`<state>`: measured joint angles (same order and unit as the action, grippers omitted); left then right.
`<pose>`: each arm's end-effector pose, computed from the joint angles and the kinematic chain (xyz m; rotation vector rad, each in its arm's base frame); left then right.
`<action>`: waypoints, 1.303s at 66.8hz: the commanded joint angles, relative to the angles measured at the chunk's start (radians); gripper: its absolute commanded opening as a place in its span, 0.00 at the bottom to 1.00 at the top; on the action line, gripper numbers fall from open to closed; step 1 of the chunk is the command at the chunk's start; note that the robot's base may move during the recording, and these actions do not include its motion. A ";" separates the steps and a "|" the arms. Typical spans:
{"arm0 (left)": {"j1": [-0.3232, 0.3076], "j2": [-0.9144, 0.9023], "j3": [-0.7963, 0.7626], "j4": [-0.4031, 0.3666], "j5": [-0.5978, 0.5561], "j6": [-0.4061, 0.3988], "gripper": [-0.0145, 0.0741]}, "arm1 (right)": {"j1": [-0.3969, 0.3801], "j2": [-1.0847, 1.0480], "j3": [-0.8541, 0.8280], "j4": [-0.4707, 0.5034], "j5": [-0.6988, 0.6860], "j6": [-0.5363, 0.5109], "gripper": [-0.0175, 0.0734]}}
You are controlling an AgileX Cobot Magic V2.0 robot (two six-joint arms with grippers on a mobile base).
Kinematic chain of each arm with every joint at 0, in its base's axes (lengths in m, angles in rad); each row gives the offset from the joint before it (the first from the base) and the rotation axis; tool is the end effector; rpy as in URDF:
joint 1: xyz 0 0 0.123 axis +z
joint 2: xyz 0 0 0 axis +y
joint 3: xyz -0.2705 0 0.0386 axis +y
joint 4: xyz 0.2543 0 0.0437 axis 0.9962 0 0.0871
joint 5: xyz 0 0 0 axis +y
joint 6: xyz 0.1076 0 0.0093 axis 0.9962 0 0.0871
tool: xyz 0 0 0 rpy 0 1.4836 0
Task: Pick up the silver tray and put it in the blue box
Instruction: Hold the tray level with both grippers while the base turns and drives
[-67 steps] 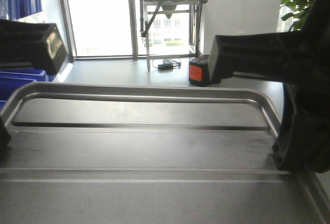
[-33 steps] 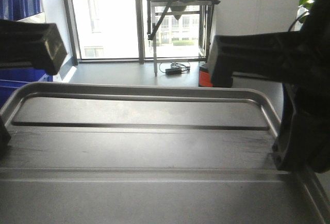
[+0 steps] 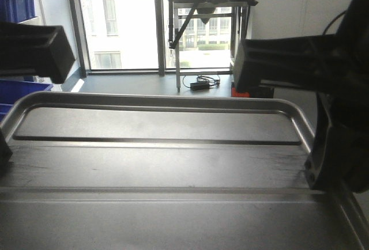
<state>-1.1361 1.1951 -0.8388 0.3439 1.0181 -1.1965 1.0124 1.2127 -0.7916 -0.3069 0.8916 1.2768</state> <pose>0.1215 -0.1881 0.2425 0.1087 2.7325 -0.1854 0.1429 0.1808 0.2279 0.1539 2.7370 0.2789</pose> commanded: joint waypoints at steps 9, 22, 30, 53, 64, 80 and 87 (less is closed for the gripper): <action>-0.009 -0.020 -0.027 0.006 -0.033 -0.007 0.15 | 0.005 -0.026 -0.028 -0.028 -0.049 0.004 0.25; -0.009 -0.020 -0.027 0.006 -0.033 -0.007 0.15 | 0.005 -0.026 -0.028 -0.028 -0.049 0.004 0.25; -0.009 -0.020 -0.027 0.006 -0.031 -0.007 0.15 | 0.005 -0.026 -0.028 -0.028 -0.050 0.004 0.25; -0.009 -0.020 -0.027 0.006 -0.031 -0.007 0.15 | 0.005 -0.026 -0.028 -0.028 -0.049 0.004 0.25; -0.009 -0.020 -0.027 0.006 -0.031 -0.007 0.15 | 0.005 -0.026 -0.028 -0.028 -0.049 0.004 0.25; -0.009 -0.020 -0.027 0.006 -0.031 -0.007 0.15 | 0.005 -0.026 -0.028 -0.028 -0.049 0.004 0.25; -0.009 -0.020 -0.027 0.006 -0.031 -0.007 0.15 | 0.005 -0.026 -0.028 -0.028 -0.049 0.004 0.25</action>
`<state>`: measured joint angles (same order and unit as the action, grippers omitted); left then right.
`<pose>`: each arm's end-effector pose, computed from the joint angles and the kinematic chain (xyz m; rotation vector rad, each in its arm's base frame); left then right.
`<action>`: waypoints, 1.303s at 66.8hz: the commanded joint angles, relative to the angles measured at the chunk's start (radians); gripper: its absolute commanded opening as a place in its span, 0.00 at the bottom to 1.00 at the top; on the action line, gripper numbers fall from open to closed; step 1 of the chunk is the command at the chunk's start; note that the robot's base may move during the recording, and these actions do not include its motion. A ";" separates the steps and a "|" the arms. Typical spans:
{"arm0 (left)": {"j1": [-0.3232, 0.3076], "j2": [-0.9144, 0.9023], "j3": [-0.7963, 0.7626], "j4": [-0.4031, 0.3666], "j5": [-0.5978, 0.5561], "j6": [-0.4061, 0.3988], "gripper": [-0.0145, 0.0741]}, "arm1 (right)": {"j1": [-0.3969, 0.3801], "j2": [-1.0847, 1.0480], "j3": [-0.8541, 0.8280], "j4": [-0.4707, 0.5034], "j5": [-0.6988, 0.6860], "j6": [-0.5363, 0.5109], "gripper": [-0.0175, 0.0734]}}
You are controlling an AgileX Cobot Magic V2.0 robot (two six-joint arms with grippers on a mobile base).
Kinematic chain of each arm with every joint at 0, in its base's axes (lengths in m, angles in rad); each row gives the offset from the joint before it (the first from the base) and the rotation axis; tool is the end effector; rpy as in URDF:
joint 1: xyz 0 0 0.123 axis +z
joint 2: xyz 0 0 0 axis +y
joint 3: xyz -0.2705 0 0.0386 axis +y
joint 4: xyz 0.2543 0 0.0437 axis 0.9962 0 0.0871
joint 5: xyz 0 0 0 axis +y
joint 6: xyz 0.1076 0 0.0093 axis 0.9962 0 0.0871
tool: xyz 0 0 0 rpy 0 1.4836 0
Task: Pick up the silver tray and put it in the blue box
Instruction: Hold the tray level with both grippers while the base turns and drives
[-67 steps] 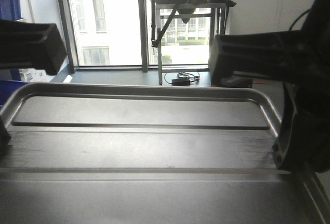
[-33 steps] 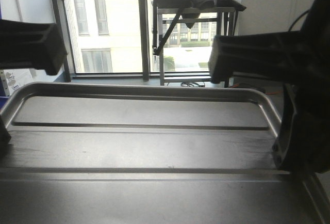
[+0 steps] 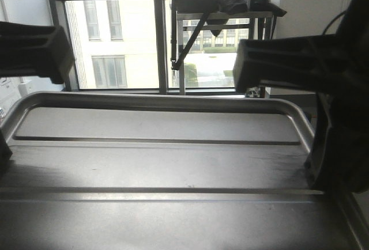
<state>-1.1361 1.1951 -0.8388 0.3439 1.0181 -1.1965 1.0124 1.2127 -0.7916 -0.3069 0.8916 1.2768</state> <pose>0.1215 -0.1881 0.2425 0.1087 2.7325 -0.1854 0.1429 0.1808 0.2279 0.1539 2.7370 0.2789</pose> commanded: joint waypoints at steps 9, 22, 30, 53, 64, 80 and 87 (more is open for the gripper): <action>-0.009 -0.020 -0.027 0.006 -0.031 -0.007 0.15 | 0.005 -0.026 -0.028 -0.028 -0.049 0.004 0.25; -0.009 -0.020 -0.027 0.006 -0.031 -0.007 0.15 | 0.005 -0.026 -0.028 -0.028 -0.049 0.004 0.25; -0.009 -0.020 -0.027 0.006 -0.031 -0.007 0.15 | 0.005 -0.026 -0.028 -0.028 -0.049 0.004 0.25; -0.009 -0.020 -0.027 0.006 -0.031 -0.007 0.15 | 0.005 -0.026 -0.028 -0.028 -0.050 0.004 0.25; -0.009 -0.020 -0.027 0.006 -0.031 -0.007 0.15 | 0.005 -0.026 -0.028 -0.028 -0.049 0.004 0.25; -0.009 -0.020 -0.027 0.006 -0.031 -0.007 0.15 | 0.005 -0.026 -0.028 -0.028 -0.050 0.004 0.25; -0.009 -0.020 -0.027 0.006 -0.031 -0.007 0.15 | 0.005 -0.026 -0.028 -0.028 -0.050 0.004 0.25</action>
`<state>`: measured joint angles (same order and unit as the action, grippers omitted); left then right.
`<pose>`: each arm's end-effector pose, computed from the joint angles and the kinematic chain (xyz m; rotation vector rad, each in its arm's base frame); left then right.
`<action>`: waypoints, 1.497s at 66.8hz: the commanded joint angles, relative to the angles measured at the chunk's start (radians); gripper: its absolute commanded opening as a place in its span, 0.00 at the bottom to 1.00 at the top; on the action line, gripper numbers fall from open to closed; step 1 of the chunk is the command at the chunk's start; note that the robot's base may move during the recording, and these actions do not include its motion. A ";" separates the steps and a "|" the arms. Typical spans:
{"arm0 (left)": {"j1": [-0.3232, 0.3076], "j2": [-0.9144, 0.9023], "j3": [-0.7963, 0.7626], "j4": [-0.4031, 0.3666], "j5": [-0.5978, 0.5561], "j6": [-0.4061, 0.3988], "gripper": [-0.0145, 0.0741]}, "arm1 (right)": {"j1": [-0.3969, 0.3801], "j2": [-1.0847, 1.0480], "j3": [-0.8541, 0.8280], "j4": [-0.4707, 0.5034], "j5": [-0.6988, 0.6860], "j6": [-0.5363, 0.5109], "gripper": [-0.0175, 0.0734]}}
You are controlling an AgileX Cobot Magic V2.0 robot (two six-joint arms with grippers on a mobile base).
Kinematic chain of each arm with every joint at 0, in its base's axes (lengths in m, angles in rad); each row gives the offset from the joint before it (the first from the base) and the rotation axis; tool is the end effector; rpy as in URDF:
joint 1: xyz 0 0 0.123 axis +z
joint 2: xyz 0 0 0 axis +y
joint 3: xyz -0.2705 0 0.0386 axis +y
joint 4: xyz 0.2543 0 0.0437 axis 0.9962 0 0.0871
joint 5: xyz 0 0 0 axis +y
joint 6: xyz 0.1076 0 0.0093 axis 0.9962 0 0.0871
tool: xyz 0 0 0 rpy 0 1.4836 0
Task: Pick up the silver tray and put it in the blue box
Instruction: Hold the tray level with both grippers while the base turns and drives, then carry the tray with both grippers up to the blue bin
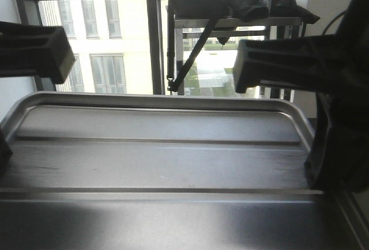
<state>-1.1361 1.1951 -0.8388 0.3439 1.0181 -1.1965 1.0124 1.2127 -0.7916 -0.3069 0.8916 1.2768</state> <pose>0.1215 -0.1881 0.2425 0.1087 2.7325 -0.1854 0.1429 0.1808 0.2279 0.1539 2.7370 0.2789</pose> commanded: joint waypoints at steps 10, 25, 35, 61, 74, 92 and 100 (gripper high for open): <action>-0.009 -0.020 -0.027 0.006 -0.031 -0.007 0.15 | 0.005 -0.026 -0.028 -0.028 -0.050 0.004 0.25; -0.009 -0.020 -0.027 0.006 -0.031 -0.007 0.15 | 0.005 -0.026 -0.028 -0.028 -0.050 0.004 0.25; -0.009 -0.020 -0.027 0.006 -0.031 -0.007 0.15 | 0.005 -0.026 -0.028 -0.028 -0.050 0.004 0.25; -0.009 -0.020 -0.027 0.006 -0.031 -0.007 0.15 | 0.005 -0.026 -0.028 -0.029 -0.050 0.004 0.25; -0.009 -0.020 -0.027 0.006 -0.031 -0.007 0.15 | 0.005 -0.026 -0.028 -0.029 -0.050 0.004 0.25; -0.009 -0.020 -0.027 0.006 -0.031 -0.007 0.15 | 0.005 -0.026 -0.028 -0.029 -0.050 0.004 0.25; -0.009 -0.020 -0.027 0.006 -0.031 -0.007 0.15 | 0.005 -0.026 -0.028 -0.028 -0.049 0.004 0.25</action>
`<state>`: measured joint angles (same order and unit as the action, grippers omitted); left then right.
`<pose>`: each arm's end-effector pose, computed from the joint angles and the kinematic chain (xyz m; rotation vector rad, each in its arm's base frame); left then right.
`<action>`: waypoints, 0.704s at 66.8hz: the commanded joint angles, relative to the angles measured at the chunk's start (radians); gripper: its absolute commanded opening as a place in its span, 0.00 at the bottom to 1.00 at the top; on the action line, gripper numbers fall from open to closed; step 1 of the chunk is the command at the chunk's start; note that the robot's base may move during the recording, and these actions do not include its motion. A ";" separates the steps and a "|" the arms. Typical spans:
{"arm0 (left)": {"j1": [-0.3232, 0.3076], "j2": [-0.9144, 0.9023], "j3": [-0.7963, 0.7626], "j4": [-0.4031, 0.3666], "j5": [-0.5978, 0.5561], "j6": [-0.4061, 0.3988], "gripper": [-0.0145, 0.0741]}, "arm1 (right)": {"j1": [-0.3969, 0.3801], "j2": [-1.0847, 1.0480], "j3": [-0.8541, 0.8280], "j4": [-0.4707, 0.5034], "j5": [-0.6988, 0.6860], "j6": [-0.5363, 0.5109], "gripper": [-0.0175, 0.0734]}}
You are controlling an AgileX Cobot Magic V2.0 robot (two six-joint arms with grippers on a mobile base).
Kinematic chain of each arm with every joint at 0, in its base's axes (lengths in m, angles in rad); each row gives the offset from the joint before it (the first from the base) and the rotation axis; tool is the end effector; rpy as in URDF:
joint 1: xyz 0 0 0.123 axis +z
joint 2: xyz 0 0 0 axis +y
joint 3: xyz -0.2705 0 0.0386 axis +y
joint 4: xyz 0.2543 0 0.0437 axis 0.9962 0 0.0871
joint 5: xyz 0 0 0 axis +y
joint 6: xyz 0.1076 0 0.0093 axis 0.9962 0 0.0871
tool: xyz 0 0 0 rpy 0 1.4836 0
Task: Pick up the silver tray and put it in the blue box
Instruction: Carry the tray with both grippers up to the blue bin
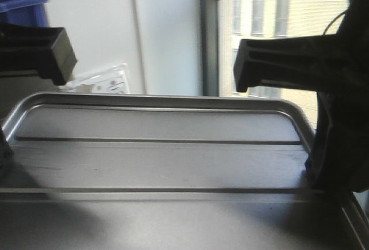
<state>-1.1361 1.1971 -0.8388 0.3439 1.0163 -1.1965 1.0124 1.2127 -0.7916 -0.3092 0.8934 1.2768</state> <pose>0.1217 -0.1885 0.2421 0.1095 2.7328 -0.1853 0.1430 0.1805 0.2278 0.1527 2.7362 0.2753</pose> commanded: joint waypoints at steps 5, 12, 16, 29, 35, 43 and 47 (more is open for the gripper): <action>-0.009 -0.022 -0.027 0.006 -0.029 -0.007 0.15 | 0.005 -0.026 -0.028 -0.026 -0.050 0.004 0.25; -0.009 -0.022 -0.027 0.006 -0.029 -0.007 0.15 | 0.005 -0.026 -0.028 -0.026 -0.050 0.004 0.25; -0.009 -0.022 -0.027 0.006 -0.029 -0.007 0.15 | 0.005 -0.026 -0.028 -0.026 -0.050 0.004 0.25; -0.009 -0.022 -0.027 0.006 -0.029 -0.007 0.15 | 0.005 -0.026 -0.028 -0.026 -0.050 0.004 0.25; -0.009 -0.022 -0.027 0.006 -0.029 -0.007 0.15 | 0.005 -0.026 -0.028 -0.026 -0.049 0.004 0.25; -0.009 -0.022 -0.027 0.006 -0.029 -0.007 0.15 | 0.005 -0.026 -0.028 -0.026 -0.049 0.004 0.25; -0.009 -0.022 -0.027 0.006 -0.029 -0.007 0.15 | 0.005 -0.026 -0.028 -0.026 -0.048 0.004 0.25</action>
<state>-1.1361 1.1971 -0.8388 0.3439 1.0163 -1.1965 1.0124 1.2127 -0.7916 -0.3092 0.8934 1.2768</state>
